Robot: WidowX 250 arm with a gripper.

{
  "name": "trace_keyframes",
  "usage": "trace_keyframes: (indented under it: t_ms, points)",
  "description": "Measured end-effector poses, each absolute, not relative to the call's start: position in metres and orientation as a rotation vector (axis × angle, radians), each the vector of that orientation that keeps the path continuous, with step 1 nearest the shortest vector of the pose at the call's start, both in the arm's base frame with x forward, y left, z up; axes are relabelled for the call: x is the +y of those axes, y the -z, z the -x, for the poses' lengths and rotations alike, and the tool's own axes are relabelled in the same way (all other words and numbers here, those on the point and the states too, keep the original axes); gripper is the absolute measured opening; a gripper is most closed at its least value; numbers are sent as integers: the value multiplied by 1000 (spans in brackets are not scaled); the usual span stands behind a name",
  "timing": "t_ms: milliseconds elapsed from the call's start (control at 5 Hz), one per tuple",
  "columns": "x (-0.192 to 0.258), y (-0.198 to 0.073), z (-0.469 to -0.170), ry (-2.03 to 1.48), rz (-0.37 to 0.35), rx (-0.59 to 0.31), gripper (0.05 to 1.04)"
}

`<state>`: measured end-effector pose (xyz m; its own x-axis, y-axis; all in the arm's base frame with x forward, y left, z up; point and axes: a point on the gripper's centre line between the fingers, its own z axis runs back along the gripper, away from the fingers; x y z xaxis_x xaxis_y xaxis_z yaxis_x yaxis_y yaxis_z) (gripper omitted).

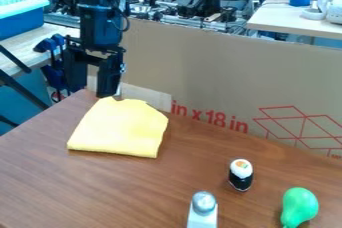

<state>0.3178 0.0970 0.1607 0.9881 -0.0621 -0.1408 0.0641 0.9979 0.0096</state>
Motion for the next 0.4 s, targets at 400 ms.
trace_keyframes:
  t_ms: [400]
  points:
    - [66, -133, -306, 203, -9, 164, 1001]
